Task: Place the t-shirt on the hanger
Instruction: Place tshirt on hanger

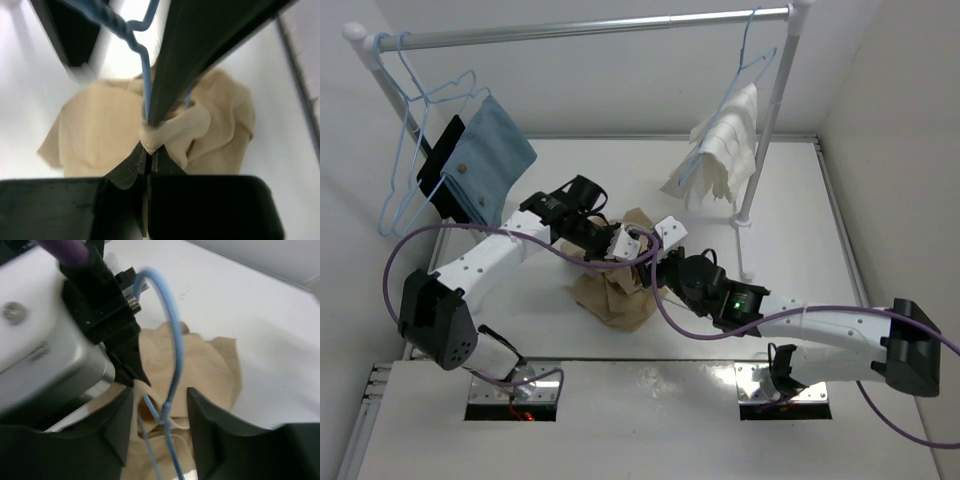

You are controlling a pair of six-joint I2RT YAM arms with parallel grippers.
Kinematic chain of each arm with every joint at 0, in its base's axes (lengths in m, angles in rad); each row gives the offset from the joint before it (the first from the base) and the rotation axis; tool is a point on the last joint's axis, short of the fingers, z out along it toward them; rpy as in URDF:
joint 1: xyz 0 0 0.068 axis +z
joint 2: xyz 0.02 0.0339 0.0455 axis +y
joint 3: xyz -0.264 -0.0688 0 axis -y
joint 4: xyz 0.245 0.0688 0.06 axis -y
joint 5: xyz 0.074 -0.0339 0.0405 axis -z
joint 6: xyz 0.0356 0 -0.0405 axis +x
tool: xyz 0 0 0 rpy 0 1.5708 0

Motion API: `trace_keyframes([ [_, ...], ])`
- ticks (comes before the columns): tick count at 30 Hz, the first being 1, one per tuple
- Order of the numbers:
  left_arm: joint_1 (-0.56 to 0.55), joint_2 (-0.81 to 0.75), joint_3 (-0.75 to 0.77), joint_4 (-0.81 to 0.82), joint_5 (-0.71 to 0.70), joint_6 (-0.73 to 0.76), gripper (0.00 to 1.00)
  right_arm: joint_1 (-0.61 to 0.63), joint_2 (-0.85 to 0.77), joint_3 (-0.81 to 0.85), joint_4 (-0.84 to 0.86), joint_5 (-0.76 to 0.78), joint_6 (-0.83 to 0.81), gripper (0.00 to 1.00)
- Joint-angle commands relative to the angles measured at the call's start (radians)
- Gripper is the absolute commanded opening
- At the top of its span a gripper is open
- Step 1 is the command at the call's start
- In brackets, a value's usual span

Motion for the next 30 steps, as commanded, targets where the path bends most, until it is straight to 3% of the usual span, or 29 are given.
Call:
trace_keyframes([
  [1,0.006,-0.053,-0.02,-0.018,-0.142,0.017,0.0,-0.006,-0.092,0.002,0.027,0.021,0.058,0.51],
  [2,0.006,-0.082,-0.036,-0.002,-0.168,0.033,0.0,-0.006,-0.121,-0.011,0.017,0.021,0.067,0.65],
  [3,0.006,-0.101,-0.075,0.014,-0.178,0.072,0.0,-0.006,-0.135,-0.011,-0.015,0.034,0.067,0.72],
  [5,0.006,-0.138,-0.116,0.039,-0.196,0.096,0.0,-0.006,-0.161,-0.011,-0.059,0.044,0.09,0.75],
  [10,0.006,-0.201,-0.195,0.079,-0.231,0.149,0.0,-0.006,-0.247,-0.011,-0.21,0.053,0.168,0.8],
  [13,0.006,-0.227,-0.216,0.079,-0.254,0.176,0.0,-0.006,-0.267,-0.002,-0.312,0.125,0.295,0.84],
  [20,0.006,-0.288,-0.267,0.079,-0.242,0.219,0.0,-0.015,-0.054,0.109,-0.605,0.122,0.516,0.92],
  [26,0.006,-0.342,-0.288,0.079,-0.224,0.228,0.0,-0.102,0.076,0.179,-0.699,0.042,0.631,0.93],
  [30,0.006,-0.351,-0.306,0.088,-0.224,0.216,0.0,-0.188,0.168,0.19,-0.662,-0.079,0.631,0.94],
])
